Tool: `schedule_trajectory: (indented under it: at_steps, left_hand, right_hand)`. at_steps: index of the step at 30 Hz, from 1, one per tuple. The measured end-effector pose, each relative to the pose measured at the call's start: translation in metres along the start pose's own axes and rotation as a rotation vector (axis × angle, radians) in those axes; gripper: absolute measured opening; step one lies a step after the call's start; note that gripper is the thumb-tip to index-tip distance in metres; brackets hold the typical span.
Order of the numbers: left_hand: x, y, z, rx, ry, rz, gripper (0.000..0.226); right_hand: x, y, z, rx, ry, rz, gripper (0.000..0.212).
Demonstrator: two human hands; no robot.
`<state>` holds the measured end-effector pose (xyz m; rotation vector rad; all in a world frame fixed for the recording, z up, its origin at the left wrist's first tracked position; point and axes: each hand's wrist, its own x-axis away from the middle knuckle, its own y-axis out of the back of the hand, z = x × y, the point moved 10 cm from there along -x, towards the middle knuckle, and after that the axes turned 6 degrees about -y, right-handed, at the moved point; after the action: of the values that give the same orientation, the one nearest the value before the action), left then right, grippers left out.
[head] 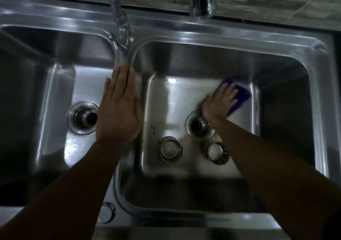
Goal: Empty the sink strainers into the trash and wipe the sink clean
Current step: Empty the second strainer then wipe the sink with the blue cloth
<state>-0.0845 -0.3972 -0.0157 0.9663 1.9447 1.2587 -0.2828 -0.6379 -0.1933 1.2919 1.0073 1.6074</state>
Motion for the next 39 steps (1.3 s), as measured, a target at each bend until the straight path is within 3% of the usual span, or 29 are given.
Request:
schedule_trajectory:
  at_steps: [3, 7, 12, 16, 21, 24, 26, 30, 32, 34, 36, 37, 39]
  left_hand:
    - [0.0, 0.0, 0.0, 0.015, 0.01, -0.001, 0.058]
    - [-0.001, -0.001, 0.001, 0.018, 0.01, 0.019, 0.059]
    - [0.001, -0.002, -0.003, -0.072, -0.016, 0.037, 0.061]
    - [0.002, -0.001, -0.004, -0.078, -0.025, 0.019, 0.061]
    - [0.0, 0.002, -0.005, -0.076, -0.014, 0.001, 0.062]
    - [0.0, 0.002, -0.004, -0.09, -0.019, 0.003, 0.063]
    - [0.0, 0.002, -0.003, -0.091, -0.016, 0.006, 0.063]
    - [-0.001, 0.002, -0.003, -0.092, -0.008, 0.003, 0.062]
    - [-0.001, 0.002, -0.004, -0.092, -0.005, 0.009, 0.061]
    - [-0.001, 0.003, -0.005, -0.09, -0.004, 0.022, 0.06]
    - [-0.001, 0.003, -0.005, -0.077, -0.002, 0.036, 0.061]
    - [0.0, 0.002, -0.005, -0.075, 0.003, 0.046, 0.062]
    - [0.0, 0.001, -0.004, -0.079, 0.009, 0.057, 0.063]
  right_hand:
    - [0.045, -0.035, 0.079, 0.064, 0.24, 0.085, 0.087]
    - [0.122, -0.075, 0.161, 0.07, 0.79, 0.295, 0.095]
    - [0.114, -0.063, 0.142, 0.222, 1.017, 0.24, 0.083]
    - [0.045, -0.022, 0.057, 0.134, 0.794, 0.141, 0.071]
    - [-0.029, 0.026, -0.08, 0.109, 0.31, 0.027, 0.065]
    - [-0.031, 0.028, -0.081, 0.071, 0.144, -0.041, 0.067]
    - [-0.026, 0.028, -0.068, -0.051, -0.063, -0.075, 0.072]
    - [-0.016, 0.02, 0.004, -0.116, -0.268, -0.105, 0.067]
    - [0.003, 0.0, 0.047, -0.109, -0.205, -0.037, 0.056]
    - [0.035, -0.022, 0.1, -0.008, -0.015, -0.04, 0.073]
    - [0.086, -0.062, 0.149, 0.153, 0.433, 0.048, 0.068]
    - [0.108, -0.076, 0.163, 0.215, 0.648, 0.098, 0.076]
    - [0.122, -0.079, 0.169, 0.264, 0.856, 0.182, 0.097]
